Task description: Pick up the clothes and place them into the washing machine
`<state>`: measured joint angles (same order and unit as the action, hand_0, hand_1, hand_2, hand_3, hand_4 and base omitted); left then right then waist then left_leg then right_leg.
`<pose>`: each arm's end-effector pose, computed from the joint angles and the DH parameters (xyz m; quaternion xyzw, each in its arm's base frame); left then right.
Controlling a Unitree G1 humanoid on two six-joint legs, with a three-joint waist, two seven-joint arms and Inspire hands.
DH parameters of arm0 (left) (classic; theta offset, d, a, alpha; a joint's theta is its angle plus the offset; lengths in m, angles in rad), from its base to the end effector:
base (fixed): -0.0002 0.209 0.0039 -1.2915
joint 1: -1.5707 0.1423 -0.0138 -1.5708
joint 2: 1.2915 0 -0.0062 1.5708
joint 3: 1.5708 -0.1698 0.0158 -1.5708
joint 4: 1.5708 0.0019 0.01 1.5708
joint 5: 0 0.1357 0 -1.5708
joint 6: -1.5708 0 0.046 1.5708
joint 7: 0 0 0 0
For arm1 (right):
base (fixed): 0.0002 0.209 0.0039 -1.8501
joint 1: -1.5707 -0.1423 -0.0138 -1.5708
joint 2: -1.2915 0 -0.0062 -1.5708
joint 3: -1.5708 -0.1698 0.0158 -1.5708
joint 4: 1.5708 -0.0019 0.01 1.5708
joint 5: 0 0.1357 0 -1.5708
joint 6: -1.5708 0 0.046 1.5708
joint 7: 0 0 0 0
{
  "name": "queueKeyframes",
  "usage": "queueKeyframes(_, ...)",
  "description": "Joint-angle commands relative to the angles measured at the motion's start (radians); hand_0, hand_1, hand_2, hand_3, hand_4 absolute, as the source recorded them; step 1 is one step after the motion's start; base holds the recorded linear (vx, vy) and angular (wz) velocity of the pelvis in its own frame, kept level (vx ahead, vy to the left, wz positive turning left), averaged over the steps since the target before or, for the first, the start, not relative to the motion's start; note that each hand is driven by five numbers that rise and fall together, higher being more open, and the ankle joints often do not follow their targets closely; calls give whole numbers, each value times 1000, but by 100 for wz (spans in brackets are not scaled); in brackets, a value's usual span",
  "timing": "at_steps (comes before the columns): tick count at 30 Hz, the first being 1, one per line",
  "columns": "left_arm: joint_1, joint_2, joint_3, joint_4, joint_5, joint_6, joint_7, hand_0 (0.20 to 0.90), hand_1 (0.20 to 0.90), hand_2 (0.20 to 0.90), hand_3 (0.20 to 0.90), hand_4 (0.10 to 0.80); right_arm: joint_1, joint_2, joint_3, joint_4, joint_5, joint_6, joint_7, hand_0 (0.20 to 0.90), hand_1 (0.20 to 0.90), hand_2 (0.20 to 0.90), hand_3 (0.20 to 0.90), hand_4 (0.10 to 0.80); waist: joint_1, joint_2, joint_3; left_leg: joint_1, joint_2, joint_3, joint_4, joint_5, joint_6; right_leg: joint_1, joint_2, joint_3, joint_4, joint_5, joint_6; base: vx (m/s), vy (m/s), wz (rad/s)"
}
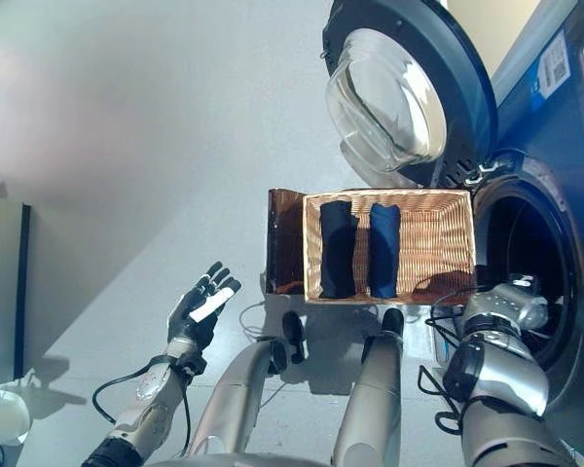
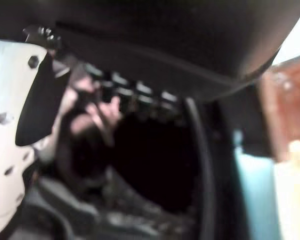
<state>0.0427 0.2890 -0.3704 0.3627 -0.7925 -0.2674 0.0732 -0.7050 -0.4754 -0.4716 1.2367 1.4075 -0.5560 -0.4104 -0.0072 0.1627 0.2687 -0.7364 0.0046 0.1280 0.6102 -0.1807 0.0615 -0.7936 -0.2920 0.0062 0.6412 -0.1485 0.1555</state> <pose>0.1681 0.1612 -0.0117 -0.2116 0.1436 0.0098 0.9667 0.2562 -0.3175 0.0691 0.5395 -0.0918 -0.6019 0.5815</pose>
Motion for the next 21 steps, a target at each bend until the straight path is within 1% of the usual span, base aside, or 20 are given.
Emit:
queueKeyframes(1, -4, 22, 58, -57, 24, -64, 3, 900, 900, 900, 900, 800, 46, 10, 103, 30, -205, 43, 3, 900, 900, 900, 900, 800, 8, -32, -16, 72, 34, -67, -11, -48, -83, 83, 10, -29, -54, 73, -43, 0, 0, 0)
queueKeyframes(3, 1, 25, 61, -60, 38, -72, 1, 900, 900, 900, 900, 800, 64, 30, 186, 69, -376, 106, -37, 900, 900, 900, 900, 800, 12, -37, -14, 80, 32, -66, -25, -39, -82, 93, 9, -30, -69, 82, -42, -2, 4, -5)
queueKeyframes(4, 3, 24, 63, -60, 39, -72, 1, 900, 900, 900, 900, 800, 63, 31, 187, 67, -382, 108, -43, 900, 900, 900, 900, 800, 10, -37, -13, 81, 32, -66, -26, -38, -82, 94, 9, -30, -70, 82, -42, 0, 0, 0)
queueKeyframes(5, 7, 27, 68, -63, 56, -82, 3, 900, 900, 900, 900, 800, 71, 57, 262, 61, -510, 144, -59, 900, 900, 900, 900, 800, 12, -40, -9, 85, 32, -64, -33, -31, -81, 102, 9, -32, -82, 91, -42, 0, 0, 0)
queueKeyframes(6, 6, 28, 73, -63, 65, -89, 4, 900, 900, 900, 900, 800, 79, 74, 310, 55, -585, 163, -62, 900, 900, 900, 900, 800, 15, -43, -9, 89, 31, -64, -38, -27, -81, 106, 9, -33, -87, 97, -42, -4, 1, -4)
queueKeyframes(10, 8, 23, 93, -62, 88, -100, 11, 900, 900, 900, 900, 800, 100, 131, 372, 5, -666, 172, -62, 900, 900, 900, 900, 800, 15, -55, -15, 97, 31, -67, -47, -19, -82, 118, 10, -38, -102, 101, -43, 2, -2, -1)
queueKeyframes(11, 8, 23, 94, -63, 88, -100, 11, 900, 900, 900, 900, 800, 101, 132, 373, 3, -667, 172, -64, 900, 900, 900, 900, 800, 14, -55, -15, 97, 31, -67, -48, -19, -82, 118, 10, -39, -102, 101, -43, 0, 0, 0)
queueKeyframes(12, 5, 19, 106, -56, 97, -105, 16, 900, 900, 900, 900, 800, 110, 157, 413, -30, -713, 174, -61, 900, 900, 900, 900, 800, 15, -61, -16, 95, 33, -69, -46, -17, -83, 120, 11, -41, -104, 102, -44, 0, 0, 0)
queueKeyframes(13, 5, 19, 106, -56, 97, -105, 16, 900, 900, 900, 900, 800, 111, 158, 414, -32, -714, 174, -62, 900, 900, 900, 900, 800, 14, -61, -17, 95, 33, -69, -46, -17, -83, 120, 11, -41, -104, 102, -44, 0, 0, 0)
queueKeyframes(14, -3, 12, 121, -49, 105, -107, 22, 900, 900, 900, 900, 800, 129, 179, 450, -77, -756, 176, -59, 900, 900, 900, 900, 800, 11, -67, -17, 92, 33, -72, -45, -15, -84, 118, 13, -41, -103, 102, -45, 0, 0, 0)
queueKeyframes(18, -7, 1, 136, -41, 109, -110, 32, 900, 900, 900, 900, 800, 137, 194, 482, -120, -811, 183, -68, 900, 900, 900, 900, 800, 8, -72, -18, 82, 36, -72, -43, -13, -85, 113, 13, -44, -104, 105, -46, -4, -3, 1)
queueKeyframes(20, -4, -7, 146, -44, 116, -114, 38, 900, 900, 900, 900, 800, 123, 196, 518, -147, -889, 202, -89, 900, 900, 900, 900, 800, 12, -72, -19, 73, 35, -73, -39, -10, -83, 109, 15, -48, -108, 110, -47, -12, -12, 4)
queueKeyframes(21, -4, -7, 146, -44, 116, -114, 38, 900, 900, 900, 900, 800, 123, 196, 518, -147, -889, 202, -89, 900, 900, 900, 900, 800, 12, -72, -19, 73, 35, -73, -39, -10, -83, 109, 15, -48, -108, 110, -47, 0, 0, 0)
